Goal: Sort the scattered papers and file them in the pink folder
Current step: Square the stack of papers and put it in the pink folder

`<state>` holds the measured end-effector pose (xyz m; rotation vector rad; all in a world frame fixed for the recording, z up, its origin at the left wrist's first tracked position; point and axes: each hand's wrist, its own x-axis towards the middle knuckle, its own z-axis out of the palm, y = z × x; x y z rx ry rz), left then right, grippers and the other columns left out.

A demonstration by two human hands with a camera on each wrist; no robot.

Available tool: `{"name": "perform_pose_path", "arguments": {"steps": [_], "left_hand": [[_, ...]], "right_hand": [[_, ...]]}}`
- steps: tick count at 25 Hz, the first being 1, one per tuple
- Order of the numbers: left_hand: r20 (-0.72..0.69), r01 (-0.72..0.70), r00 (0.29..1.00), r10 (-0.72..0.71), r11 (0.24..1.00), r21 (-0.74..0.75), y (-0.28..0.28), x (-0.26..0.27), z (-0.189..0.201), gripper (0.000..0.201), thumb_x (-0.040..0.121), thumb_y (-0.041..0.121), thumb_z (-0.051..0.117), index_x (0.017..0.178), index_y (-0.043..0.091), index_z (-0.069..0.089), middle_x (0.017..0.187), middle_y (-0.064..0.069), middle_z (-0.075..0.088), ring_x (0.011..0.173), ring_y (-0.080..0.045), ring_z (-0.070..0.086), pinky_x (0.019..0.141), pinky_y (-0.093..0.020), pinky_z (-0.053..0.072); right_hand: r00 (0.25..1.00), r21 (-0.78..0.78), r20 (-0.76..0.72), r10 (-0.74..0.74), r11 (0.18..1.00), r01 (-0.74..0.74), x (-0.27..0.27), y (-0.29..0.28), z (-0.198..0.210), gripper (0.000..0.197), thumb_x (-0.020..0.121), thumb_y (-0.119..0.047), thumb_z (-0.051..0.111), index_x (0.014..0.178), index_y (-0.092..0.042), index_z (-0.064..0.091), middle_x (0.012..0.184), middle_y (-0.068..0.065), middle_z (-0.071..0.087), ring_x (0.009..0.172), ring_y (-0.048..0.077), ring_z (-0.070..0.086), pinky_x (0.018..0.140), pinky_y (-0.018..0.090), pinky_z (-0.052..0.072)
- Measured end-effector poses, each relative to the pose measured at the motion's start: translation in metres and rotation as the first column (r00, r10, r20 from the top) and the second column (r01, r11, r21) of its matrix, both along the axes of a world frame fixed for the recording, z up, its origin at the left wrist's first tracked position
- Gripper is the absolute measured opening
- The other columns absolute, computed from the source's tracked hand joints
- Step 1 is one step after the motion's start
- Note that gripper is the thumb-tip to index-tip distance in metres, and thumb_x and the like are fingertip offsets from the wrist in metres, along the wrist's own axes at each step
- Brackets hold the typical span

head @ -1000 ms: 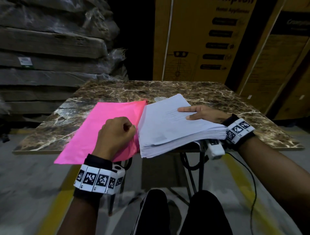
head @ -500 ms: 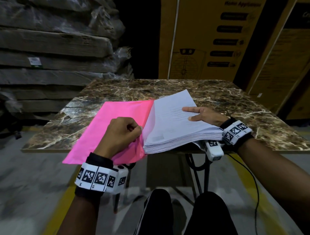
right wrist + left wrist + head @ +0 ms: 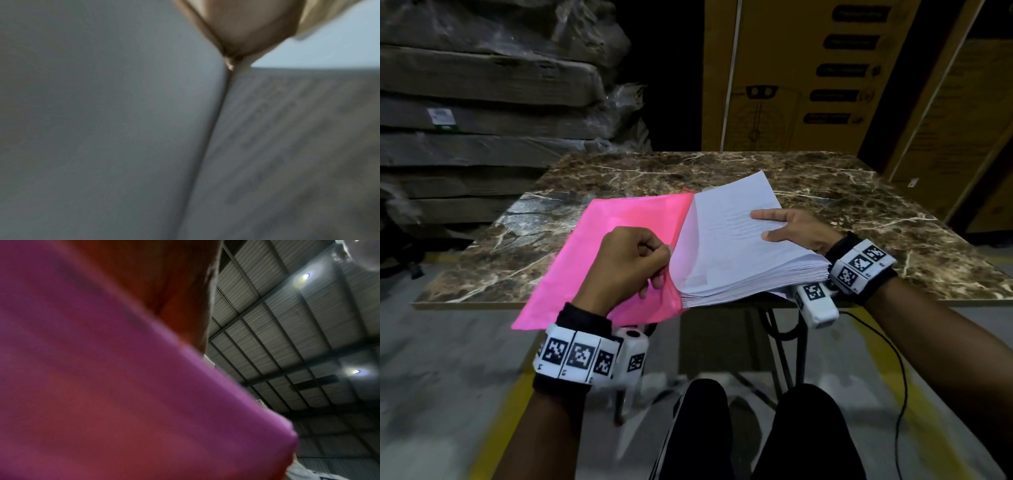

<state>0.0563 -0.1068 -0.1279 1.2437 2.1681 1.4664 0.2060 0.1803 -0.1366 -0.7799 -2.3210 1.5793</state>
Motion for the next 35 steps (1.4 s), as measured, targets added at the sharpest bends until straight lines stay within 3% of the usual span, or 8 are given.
{"name": "perform_pose_path", "arguments": {"steps": [9,13,16,19,25,29,32,35], "left_hand": [[-0.004,-0.006,1.000,0.006,1.000,-0.030,0.007,0.009,-0.003,0.025,0.089,0.003,0.064,0.065,0.000,0.064,0.048,-0.014,0.063,0.033,-0.023,0.048,0.039,-0.028,0.042],[-0.253,-0.073,0.966,0.058,0.996,-0.051,0.009,0.010,-0.002,0.022,0.084,0.008,0.067,0.062,0.008,0.066,0.050,-0.003,0.064,0.045,-0.018,0.061,0.051,-0.031,0.051],[-0.322,-0.120,0.942,0.095,0.991,-0.059,0.014,0.012,-0.001,0.023,0.082,0.010,0.067,0.060,0.009,0.063,0.053,-0.003,0.064,0.055,-0.021,0.064,0.060,-0.040,0.055],[-0.366,-0.144,0.924,0.109,0.987,-0.069,0.020,0.015,-0.003,0.023,0.080,0.008,0.065,0.057,0.008,0.058,0.052,-0.004,0.060,0.053,-0.018,0.058,0.060,-0.039,0.053],[-0.393,-0.099,0.918,0.053,0.990,-0.098,0.017,0.023,-0.015,0.023,0.086,0.013,0.062,0.064,0.013,0.058,0.058,0.000,0.060,0.059,-0.021,0.056,0.058,-0.043,0.048],[-0.374,-0.092,0.924,0.076,0.996,-0.023,0.018,0.020,-0.017,0.017,0.086,0.013,0.064,0.070,0.011,0.063,0.063,-0.002,0.064,0.064,-0.023,0.060,0.060,-0.046,0.049],[-0.343,-0.115,0.933,0.112,0.993,0.011,0.015,0.015,-0.021,0.014,0.087,0.015,0.065,0.074,0.012,0.067,0.065,0.002,0.066,0.064,-0.020,0.061,0.061,-0.044,0.050],[-0.381,-0.130,0.915,0.132,0.991,0.029,0.011,0.018,-0.028,0.013,0.089,0.020,0.065,0.078,0.015,0.070,0.071,0.005,0.068,0.068,-0.015,0.060,0.064,-0.039,0.050]], "right_hand": [[0.998,-0.059,0.013,-0.063,0.996,0.064,-0.007,-0.012,0.003,0.047,0.090,0.005,0.064,0.133,-0.014,0.060,0.127,0.002,0.062,0.105,0.015,0.062,0.076,0.014,0.054],[0.996,-0.068,0.076,-0.051,0.996,0.056,-0.008,-0.014,0.004,0.047,0.092,-0.001,0.065,0.134,-0.020,0.059,0.138,-0.005,0.054,0.126,0.011,0.050,0.098,0.016,0.043],[0.992,-0.137,-0.003,-0.123,0.983,0.121,-0.010,-0.037,0.001,0.048,0.093,0.007,0.058,0.138,-0.009,0.054,0.127,0.000,0.056,0.105,0.011,0.057,0.068,0.004,0.049],[0.976,-0.304,-0.143,-0.163,0.946,0.114,-0.017,-0.068,-0.009,0.046,0.092,0.013,0.055,0.134,-0.007,0.056,0.113,0.013,0.065,0.086,0.019,0.066,0.071,0.026,0.061],[0.985,-0.226,-0.144,-0.099,0.972,0.065,-0.048,-0.089,-0.009,0.056,0.088,0.009,0.063,0.137,-0.016,0.052,0.130,0.015,0.057,0.111,0.032,0.061,0.099,0.053,0.051],[0.984,-0.124,-0.145,-0.107,0.988,0.089,-0.068,-0.107,-0.008,0.085,0.087,0.003,0.067,0.152,-0.024,0.019,0.141,0.001,0.038,0.127,0.030,0.048,0.103,0.055,0.046],[0.984,-0.246,-0.097,-0.149,0.962,0.121,-0.066,-0.103,0.000,0.088,0.092,-0.002,0.065,0.151,-0.019,0.002,0.141,0.015,0.048,0.120,0.031,0.056,0.096,0.050,0.052],[0.974,-0.290,-0.028,-0.227,0.934,0.209,-0.047,-0.099,0.007,0.065,0.094,-0.001,0.063,0.146,-0.013,0.026,0.106,0.011,0.065,0.083,0.020,0.066,0.058,0.028,0.056]]}}
